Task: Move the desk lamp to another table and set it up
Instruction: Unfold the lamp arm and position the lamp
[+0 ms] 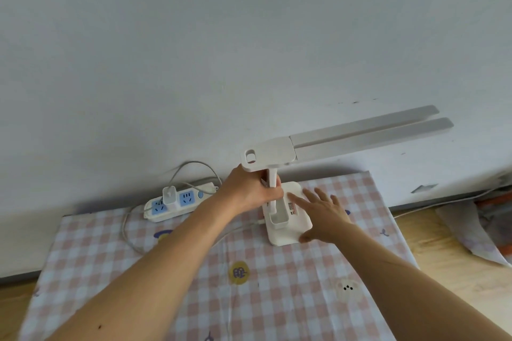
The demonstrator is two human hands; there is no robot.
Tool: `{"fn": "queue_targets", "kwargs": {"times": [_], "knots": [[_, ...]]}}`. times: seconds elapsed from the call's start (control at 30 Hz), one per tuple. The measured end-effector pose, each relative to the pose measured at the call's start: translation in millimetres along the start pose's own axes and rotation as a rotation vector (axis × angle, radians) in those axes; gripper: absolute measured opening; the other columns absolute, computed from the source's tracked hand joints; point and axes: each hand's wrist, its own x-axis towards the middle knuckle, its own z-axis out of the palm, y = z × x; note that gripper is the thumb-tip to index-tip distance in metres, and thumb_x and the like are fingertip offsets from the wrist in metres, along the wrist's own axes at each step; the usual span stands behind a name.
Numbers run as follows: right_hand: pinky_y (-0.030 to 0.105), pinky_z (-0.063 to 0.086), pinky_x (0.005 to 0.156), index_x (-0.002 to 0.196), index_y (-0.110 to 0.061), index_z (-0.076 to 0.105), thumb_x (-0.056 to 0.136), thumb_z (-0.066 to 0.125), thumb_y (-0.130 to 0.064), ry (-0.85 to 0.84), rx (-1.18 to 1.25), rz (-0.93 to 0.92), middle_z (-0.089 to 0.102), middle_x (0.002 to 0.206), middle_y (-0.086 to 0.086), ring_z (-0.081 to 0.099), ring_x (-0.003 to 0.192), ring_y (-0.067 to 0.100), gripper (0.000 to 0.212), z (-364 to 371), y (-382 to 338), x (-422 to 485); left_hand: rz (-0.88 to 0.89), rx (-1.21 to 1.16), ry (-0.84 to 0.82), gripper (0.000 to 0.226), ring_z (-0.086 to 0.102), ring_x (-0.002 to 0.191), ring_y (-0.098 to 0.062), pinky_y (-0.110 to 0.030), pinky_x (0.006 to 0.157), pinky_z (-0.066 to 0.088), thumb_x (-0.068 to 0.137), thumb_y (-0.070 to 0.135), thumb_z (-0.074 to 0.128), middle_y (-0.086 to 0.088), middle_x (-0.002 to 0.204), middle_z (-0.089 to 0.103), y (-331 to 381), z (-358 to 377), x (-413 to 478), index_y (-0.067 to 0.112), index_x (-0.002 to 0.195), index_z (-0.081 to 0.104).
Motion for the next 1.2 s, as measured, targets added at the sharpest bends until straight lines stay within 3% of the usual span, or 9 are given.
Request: {"fn": "queue_targets", "kwargs": {"times": [0.3, 0.53, 0.7, 1.03, 1.2], "knots": [[0.055, 0.009, 0.118, 0.149, -0.041, -0.001, 0.065, 0.077, -0.058, 0.028, 0.044, 0.034, 0.013, 0.161, 0.001, 0.007, 0.148, 0.028, 0.116, 6, 0, -6, 0.022, -0.032, -0.038, 0.006, 0.063, 0.082, -0.010, -0.025, 0.075, 0.049, 0.073, 0.029, 0.066, 0.008, 0.082, 0.069, 4, 0, 7, 0.025, 0.077, 0.069], [0.055, 0.008, 0.117, 0.149, -0.040, -0.002, 0.066, 0.077, -0.056, 0.025, 0.053, 0.059, 0.012, 0.161, 0.000, 0.006, 0.148, 0.028, 0.116, 1, 3, -6, 0.006, 0.031, 0.038, 0.013, 0.060, 0.078, -0.012, -0.021, 0.066, 0.044, 0.073, 0.034, 0.065, 0.006, 0.079, 0.067, 5, 8, 10, 0.022, 0.076, 0.066], [0.053, 0.009, 0.118, 0.150, -0.038, 0.000, 0.068, 0.075, -0.057, 0.039, 0.044, 0.066, 0.016, 0.160, 0.000, 0.008, 0.148, 0.027, 0.113, 2, 2, -10, -0.005, 0.055, 0.023, 0.017, 0.062, 0.082, -0.016, -0.031, 0.074, 0.050, 0.073, 0.035, 0.064, 0.001, 0.083, 0.068, 6, 7, 11, 0.020, 0.079, 0.066], [0.051, 0.014, 0.119, 0.151, -0.032, 0.002, 0.070, 0.074, -0.055, 0.058, 0.102, 0.066, 0.026, 0.156, -0.005, 0.014, 0.147, 0.026, 0.111, 4, -3, -21, 0.005, 0.026, -0.004, 0.013, 0.063, 0.086, -0.017, -0.032, 0.078, 0.051, 0.074, 0.030, 0.067, 0.000, 0.086, 0.070, 8, 3, 10, 0.019, 0.081, 0.069], [0.045, 0.021, 0.119, 0.152, -0.030, 0.003, 0.085, 0.057, -0.056, 0.189, 0.189, 0.120, 0.032, 0.155, -0.004, 0.023, 0.145, 0.022, 0.090, 18, -4, -36, 0.005, 0.034, -0.010, 0.019, 0.064, 0.092, -0.015, -0.031, 0.083, 0.051, 0.074, 0.040, 0.070, 0.006, 0.094, 0.070, 3, 5, 13, 0.026, 0.087, 0.068]]}}
